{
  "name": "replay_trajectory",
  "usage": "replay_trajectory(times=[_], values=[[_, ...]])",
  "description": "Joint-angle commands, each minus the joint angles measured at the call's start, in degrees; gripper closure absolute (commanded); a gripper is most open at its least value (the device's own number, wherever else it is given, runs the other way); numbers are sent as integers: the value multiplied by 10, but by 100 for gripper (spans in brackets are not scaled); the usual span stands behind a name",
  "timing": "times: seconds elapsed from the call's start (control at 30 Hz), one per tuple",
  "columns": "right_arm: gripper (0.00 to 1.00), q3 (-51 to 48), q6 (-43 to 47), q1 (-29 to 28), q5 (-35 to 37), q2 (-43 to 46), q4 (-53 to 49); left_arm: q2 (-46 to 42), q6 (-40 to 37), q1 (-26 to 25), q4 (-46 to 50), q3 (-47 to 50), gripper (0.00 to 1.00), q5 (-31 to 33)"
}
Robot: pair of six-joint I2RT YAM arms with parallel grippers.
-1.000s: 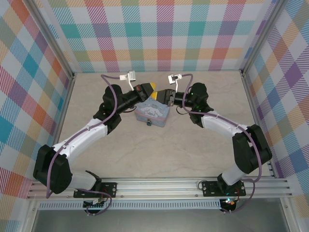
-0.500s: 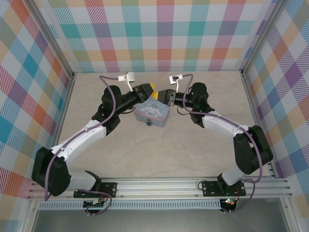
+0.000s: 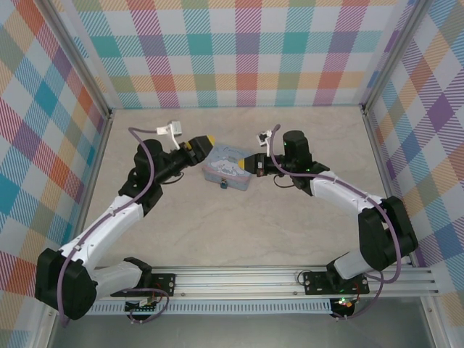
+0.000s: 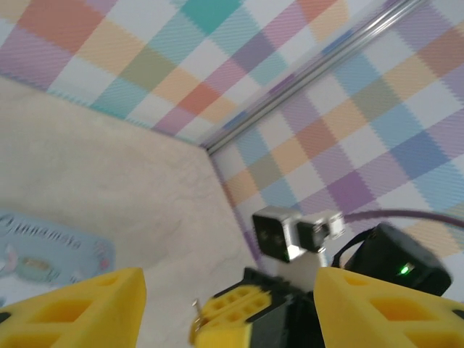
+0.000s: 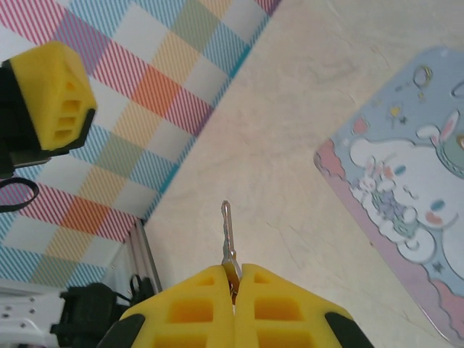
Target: Unlock a padlock with a key
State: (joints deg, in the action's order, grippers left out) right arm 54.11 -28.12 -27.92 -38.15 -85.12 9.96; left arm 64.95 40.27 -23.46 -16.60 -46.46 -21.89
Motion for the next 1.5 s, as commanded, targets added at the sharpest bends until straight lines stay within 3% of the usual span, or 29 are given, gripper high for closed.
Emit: replay_trajectory(times=[0.0,0.23,0.73,0.87,1.2,1.47], values=[[98,6,71,1,-29,2,-45,-4,-16,3,-24,40,37,-68],[97,-3,60,-9,-128,-2,35,30,4,-9,-154,71,37,-167],[96,28,17,-36,-159,-16,99,59,-3,-38,-172,54,46,-166],[96,34,8,-37,-154,-22,106,66,0,-46,-179,49,56,-168],[92,31,-4,-37,-145,-25,113,73,-4,-53,-171,33,100,-165],[79,-8,-56,-20,-168,-12,192,62,-9,-53,-160,27,100,-161]])
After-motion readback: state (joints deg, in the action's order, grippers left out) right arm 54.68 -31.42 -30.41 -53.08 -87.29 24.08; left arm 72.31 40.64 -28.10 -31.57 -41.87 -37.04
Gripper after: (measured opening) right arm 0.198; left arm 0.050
